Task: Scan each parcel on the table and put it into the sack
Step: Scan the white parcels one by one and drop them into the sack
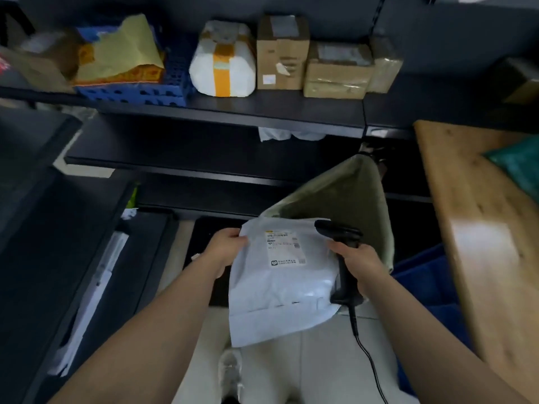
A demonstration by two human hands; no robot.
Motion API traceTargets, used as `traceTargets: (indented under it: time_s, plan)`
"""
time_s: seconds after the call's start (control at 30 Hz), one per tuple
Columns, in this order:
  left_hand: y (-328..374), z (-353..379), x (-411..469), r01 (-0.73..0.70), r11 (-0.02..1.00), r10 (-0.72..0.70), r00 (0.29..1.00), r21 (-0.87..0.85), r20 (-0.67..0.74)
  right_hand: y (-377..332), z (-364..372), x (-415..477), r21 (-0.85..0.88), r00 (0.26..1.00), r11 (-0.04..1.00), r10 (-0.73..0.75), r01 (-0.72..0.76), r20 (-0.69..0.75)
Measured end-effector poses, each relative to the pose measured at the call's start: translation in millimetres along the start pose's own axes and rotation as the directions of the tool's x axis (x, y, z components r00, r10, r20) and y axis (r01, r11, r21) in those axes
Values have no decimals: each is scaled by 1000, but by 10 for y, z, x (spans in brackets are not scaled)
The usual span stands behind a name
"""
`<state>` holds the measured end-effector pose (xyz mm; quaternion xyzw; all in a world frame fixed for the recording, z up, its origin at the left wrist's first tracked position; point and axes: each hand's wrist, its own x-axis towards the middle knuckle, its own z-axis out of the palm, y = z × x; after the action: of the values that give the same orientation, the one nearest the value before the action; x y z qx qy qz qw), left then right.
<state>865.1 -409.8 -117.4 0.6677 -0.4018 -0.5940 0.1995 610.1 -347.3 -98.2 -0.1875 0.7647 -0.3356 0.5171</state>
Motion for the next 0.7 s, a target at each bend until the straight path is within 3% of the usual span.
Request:
traceTargets:
  time_s: [0.27,0.43,0.53,0.6,0.7]
  plan:
    - [-284,189,1326,7,971,-27,997,240,79,180,213,845,75,982,993,104,-94,-157]
    - [-697,342,1908,218,924,-243,969,314,43,402,291,1317,65,973,994,99,-88,-209]
    - [-935,440,2160,271,900,-308,950,342,57,506,349,1539,54,972,997,74,-64,-224]
    - [-1068,481,2235,222,897,-262,964,383,54,561,391,1668,31,972,999,51,-45,-231]
    - [-1167,472,2216,60,916,-65,998,397,-1,623,475,1835,36,967,999,23,-14,-254]
